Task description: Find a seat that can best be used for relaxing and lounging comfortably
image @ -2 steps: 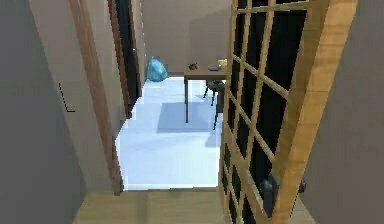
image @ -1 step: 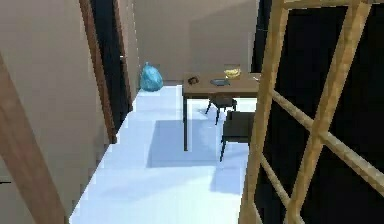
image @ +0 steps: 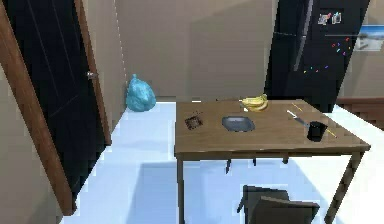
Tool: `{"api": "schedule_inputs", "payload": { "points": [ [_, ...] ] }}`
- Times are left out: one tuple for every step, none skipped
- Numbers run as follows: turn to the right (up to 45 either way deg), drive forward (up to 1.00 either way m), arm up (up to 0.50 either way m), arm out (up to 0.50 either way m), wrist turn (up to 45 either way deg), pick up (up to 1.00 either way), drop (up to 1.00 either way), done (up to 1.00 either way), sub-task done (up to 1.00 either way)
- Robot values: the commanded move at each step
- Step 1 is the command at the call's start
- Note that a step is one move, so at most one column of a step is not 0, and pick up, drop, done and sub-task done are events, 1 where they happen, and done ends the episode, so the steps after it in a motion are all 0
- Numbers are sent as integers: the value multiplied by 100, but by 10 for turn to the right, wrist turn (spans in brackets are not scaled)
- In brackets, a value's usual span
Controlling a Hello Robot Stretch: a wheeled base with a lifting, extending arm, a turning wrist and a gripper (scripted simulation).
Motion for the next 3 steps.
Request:
{"api": "schedule_inputs", "payload": {
  "points": [
    [0, 5, 0, 0, 0, 0, 0, 0, 0],
    [270, 0, 0, 0, 0, 0, 0, 0, 0],
    [0, 0, 0, 0, 0, 0, 0, 100, 0]
  ]
}}
